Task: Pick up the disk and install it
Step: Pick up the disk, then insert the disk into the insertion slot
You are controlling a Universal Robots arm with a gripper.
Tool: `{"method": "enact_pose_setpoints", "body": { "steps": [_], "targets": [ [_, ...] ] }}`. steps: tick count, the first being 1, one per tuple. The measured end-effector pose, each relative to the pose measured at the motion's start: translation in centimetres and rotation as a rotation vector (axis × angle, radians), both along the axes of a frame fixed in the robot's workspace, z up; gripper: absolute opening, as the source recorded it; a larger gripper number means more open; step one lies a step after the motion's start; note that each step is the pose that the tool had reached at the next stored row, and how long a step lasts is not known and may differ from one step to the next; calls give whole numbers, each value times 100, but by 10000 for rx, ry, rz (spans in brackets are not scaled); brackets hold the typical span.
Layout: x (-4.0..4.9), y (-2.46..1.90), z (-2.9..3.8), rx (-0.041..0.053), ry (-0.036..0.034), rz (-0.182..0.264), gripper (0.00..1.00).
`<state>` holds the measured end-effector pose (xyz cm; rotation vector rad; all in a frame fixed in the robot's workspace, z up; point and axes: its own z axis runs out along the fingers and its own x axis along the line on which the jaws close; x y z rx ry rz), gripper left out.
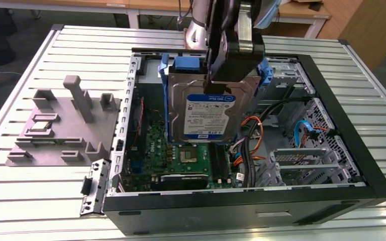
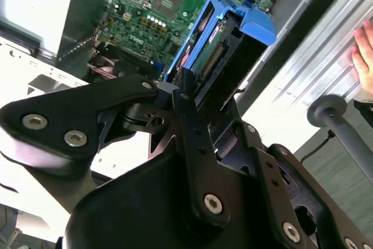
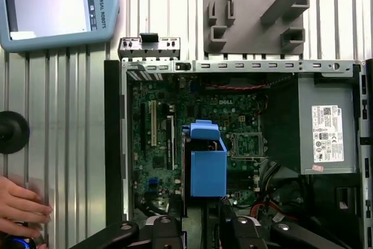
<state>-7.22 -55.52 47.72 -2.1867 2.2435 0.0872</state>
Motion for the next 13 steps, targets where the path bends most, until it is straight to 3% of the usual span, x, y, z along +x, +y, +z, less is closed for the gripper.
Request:
{"method": "enact_pose_setpoints", "body": {
  "steps": [5, 8, 13],
  "targets": [
    [8, -79, -3, -1, 0, 0, 35],
    [35, -84, -5, 1, -1, -1, 35],
    [175, -85, -8, -1, 0, 0, 35]
  ]
}}
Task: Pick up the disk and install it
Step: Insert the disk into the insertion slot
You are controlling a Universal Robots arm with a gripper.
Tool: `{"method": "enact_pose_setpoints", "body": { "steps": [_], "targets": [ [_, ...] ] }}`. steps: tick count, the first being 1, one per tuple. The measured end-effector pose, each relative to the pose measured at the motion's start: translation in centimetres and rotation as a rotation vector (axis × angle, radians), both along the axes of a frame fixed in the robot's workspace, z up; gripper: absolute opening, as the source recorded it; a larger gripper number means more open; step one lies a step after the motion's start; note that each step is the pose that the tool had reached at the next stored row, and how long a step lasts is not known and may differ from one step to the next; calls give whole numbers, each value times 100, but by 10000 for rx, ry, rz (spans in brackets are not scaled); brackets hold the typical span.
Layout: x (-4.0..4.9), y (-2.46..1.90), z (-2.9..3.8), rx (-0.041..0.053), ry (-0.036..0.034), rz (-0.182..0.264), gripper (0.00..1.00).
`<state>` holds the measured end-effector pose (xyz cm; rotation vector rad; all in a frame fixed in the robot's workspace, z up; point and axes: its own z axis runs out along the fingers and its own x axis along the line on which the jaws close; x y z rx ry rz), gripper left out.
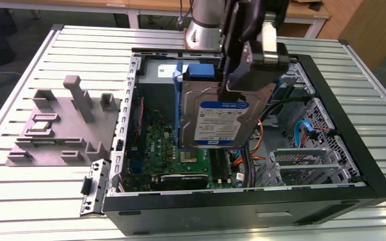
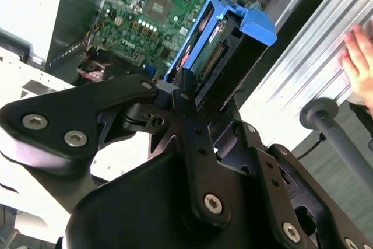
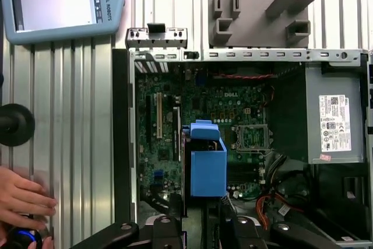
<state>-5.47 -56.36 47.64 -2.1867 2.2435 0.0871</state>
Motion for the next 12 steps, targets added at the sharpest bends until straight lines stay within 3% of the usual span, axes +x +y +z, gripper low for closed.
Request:
{"method": "enact_pose_setpoints", "body": {
  "steps": [12],
  "targets": [
    [390, 0, -5, 0, 0, -1, 35]
  ]
}}
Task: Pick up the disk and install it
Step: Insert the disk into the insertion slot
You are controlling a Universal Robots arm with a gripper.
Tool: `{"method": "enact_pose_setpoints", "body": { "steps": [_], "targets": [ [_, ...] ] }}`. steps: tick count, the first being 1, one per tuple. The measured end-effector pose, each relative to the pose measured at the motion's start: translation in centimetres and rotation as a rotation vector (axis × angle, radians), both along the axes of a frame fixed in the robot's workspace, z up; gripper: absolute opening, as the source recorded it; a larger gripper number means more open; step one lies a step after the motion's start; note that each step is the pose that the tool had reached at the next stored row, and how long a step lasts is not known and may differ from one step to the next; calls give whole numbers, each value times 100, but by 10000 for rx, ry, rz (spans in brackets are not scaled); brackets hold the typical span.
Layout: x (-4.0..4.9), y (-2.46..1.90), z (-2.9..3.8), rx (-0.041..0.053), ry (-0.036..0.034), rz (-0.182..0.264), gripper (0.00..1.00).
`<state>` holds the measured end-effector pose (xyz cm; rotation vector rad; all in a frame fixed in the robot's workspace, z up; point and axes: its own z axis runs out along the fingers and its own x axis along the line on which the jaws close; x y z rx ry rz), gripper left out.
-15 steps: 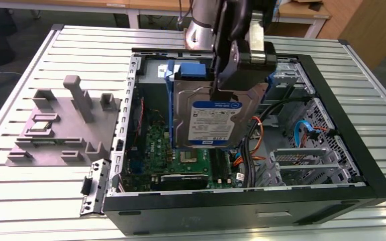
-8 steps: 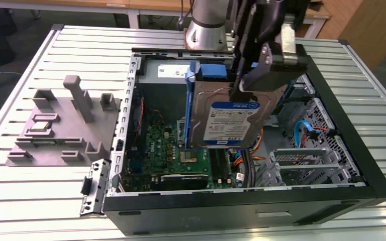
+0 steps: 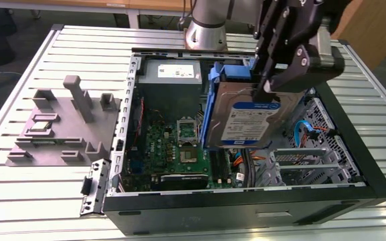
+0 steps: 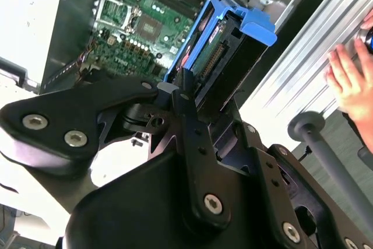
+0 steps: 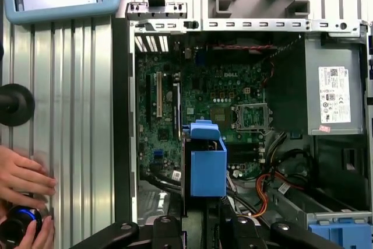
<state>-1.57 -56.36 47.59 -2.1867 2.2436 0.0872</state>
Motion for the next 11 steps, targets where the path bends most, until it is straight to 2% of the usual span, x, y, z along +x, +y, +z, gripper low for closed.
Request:
{"method": "enact_pose_setpoints", "body": {
  "steps": [11],
  "targets": [
    [306, 0, -3, 0, 0, 0, 35]
  ]
}}
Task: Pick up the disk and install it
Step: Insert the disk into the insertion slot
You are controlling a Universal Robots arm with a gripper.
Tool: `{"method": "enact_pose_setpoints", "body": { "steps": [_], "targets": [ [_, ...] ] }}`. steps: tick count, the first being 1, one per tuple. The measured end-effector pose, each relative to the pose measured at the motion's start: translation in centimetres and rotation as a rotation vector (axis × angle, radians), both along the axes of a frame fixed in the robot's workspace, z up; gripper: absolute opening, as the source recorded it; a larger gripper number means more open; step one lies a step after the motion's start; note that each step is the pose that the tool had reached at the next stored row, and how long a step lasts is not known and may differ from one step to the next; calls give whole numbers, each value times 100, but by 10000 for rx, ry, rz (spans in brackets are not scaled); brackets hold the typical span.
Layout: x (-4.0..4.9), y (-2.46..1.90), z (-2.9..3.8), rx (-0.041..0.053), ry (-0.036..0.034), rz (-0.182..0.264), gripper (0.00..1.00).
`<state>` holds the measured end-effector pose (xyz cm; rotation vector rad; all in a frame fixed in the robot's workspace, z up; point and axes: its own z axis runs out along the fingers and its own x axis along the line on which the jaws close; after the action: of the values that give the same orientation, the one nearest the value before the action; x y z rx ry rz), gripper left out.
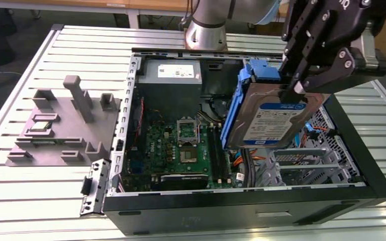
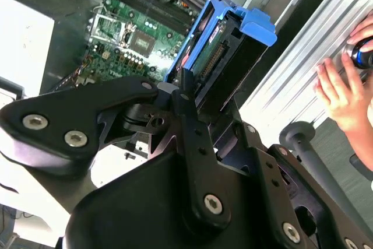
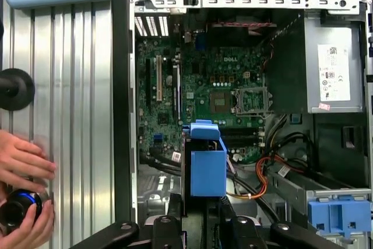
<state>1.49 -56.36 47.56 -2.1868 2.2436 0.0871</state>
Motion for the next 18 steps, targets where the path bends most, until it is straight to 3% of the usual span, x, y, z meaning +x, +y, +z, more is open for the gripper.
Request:
{"method": "enact_pose_setpoints", "body": {
  "steps": [5, 13, 18],
  "targets": [
    [93, -30, -2, 0, 0, 0, 35],
    [203, -162, -4, 1, 0, 0, 35],
    [301, -177, -8, 0, 0, 0, 35]
  ]
}}
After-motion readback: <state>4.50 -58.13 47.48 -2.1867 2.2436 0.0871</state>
